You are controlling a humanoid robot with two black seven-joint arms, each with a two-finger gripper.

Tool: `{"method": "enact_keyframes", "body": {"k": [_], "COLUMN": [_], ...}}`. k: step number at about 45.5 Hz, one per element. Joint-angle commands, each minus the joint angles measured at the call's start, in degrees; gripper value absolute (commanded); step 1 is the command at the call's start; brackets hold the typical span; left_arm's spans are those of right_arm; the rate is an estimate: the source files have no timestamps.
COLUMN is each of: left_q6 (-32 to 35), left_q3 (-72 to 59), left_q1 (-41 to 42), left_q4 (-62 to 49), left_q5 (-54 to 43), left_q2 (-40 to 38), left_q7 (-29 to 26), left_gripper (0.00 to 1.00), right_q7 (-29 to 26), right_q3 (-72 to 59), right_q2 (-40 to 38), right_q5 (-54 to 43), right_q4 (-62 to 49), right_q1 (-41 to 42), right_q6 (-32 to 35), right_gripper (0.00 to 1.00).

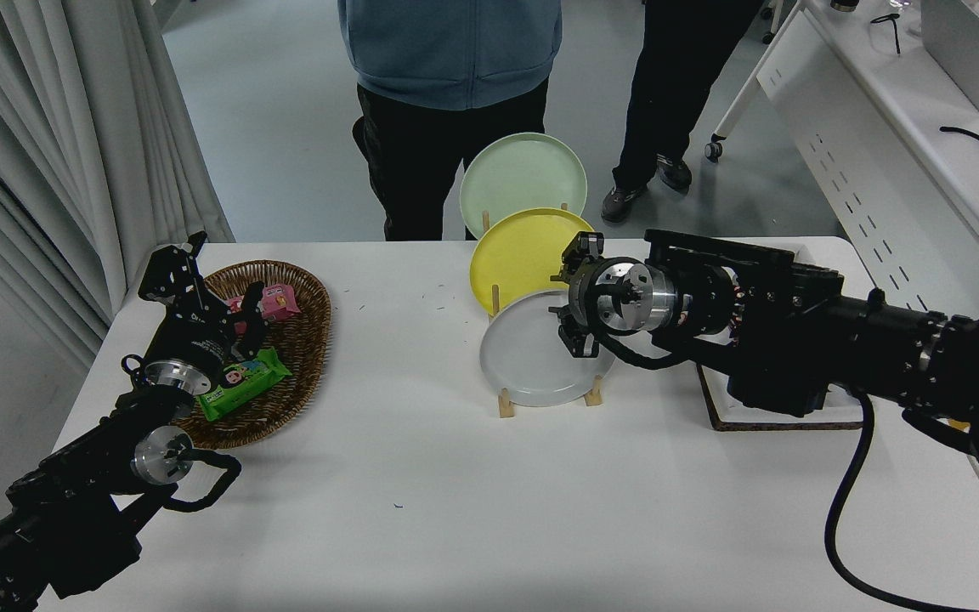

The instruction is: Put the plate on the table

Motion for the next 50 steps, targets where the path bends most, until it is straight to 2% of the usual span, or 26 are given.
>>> {"method": "enact_keyframes", "body": {"k": [1,6,24,28,50], "left_q6": [0.0,0.0,0.0,0.0,0.0], "left_q3": [0.0,0.0,0.0,0.0,0.0], "left_q1": [0.0,0.0,0.0,0.0,0.0], "left_q4": [0.0,0.0,0.0,0.0,0.0], "left_q5": [0.0,0.0,0.0,0.0,0.0], "left_q2": [0.0,0.0,0.0,0.0,0.0], "left_q7": [0.0,0.0,0.0,0.0,0.0], "left_gripper": [1.00,1.00,1.00,1.00,1.00], "right_q7": [-0.2,-0.2,-0.2,-0.3,-0.7], "right_q3": [0.1,0.1,0.4,0.4,0.5], "right_q2": [0.0,-0.1,-0.3,-0.3,-1.0], "right_q5": [-0.1,-0.2,-0.4,-0.4,-0.4], "right_q4": [-0.1,0.0,-0.1,-0.1,-0.1], "right_q1": [0.0,0.0,0.0,0.0,0.1], "right_q6": [0.0,0.0,0.2,0.5,0.8], "right_gripper": [0.35,0.31,0.31,0.26,0.20]}}
